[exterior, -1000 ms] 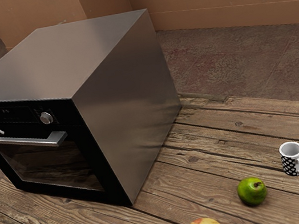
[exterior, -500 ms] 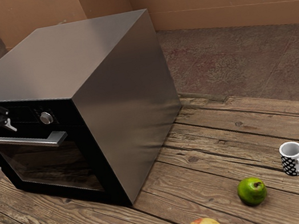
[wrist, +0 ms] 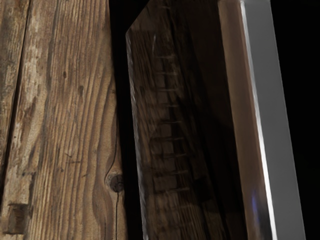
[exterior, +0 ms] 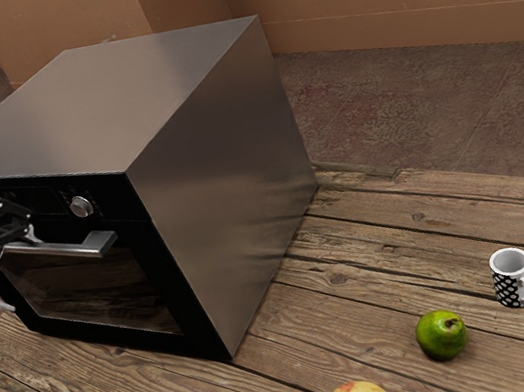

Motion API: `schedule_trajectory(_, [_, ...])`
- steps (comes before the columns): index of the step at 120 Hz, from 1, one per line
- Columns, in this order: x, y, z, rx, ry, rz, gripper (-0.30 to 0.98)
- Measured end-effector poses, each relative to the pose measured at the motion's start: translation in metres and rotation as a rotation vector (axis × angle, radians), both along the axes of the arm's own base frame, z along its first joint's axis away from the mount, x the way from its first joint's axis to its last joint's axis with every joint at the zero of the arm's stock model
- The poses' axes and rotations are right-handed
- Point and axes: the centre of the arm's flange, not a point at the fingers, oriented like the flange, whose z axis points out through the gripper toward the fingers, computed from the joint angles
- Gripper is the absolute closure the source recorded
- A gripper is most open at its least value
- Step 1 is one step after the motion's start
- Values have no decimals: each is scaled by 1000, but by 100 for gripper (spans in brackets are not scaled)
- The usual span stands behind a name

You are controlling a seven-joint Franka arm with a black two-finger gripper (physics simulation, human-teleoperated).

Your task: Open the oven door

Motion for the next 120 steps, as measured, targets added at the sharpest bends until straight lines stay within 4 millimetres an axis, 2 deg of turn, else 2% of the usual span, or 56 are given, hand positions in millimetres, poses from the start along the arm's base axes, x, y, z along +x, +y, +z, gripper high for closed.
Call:
schedule_trajectory(14, [-6,1,-6,-6,2,0,0])
schedule_trajectory(26, [-29,0,-10,-19,-20,3,0])
schedule_trajectory(36, [-56,7,-19,-40,-40,27,0])
schedule_trajectory(46, [-91,15,-29,-68,-73,62,0])
schedule_trajectory(65, [-173,23,-39,-70,-169,190,0])
schedule_trajectory(71, [-185,23,-37,-63,-186,211,0])
schedule_trajectory(78, [-188,22,-35,-59,-190,211,0])
schedule_trajectory(82, [-175,12,-20,-46,-189,181,0])
schedule_trajectory(86, [-151,-10,14,-26,-190,132,0])
schedule_trajectory(92, [-103,-68,98,15,-201,55,0])
schedule_trajectory(97, [-57,-124,167,17,-202,-7,0])
schedule_trajectory(101, [-21,-168,197,-5,-175,-54,0])
schedule_trajectory(104, [6,-195,201,-33,-130,-84,0])
schedule_trajectory(109, [42,-228,186,-82,-33,-109,0])
schedule_trajectory(115, [82,-246,148,-134,100,-93,0])
schedule_trajectory(120, [99,-259,127,-160,167,-74,0])
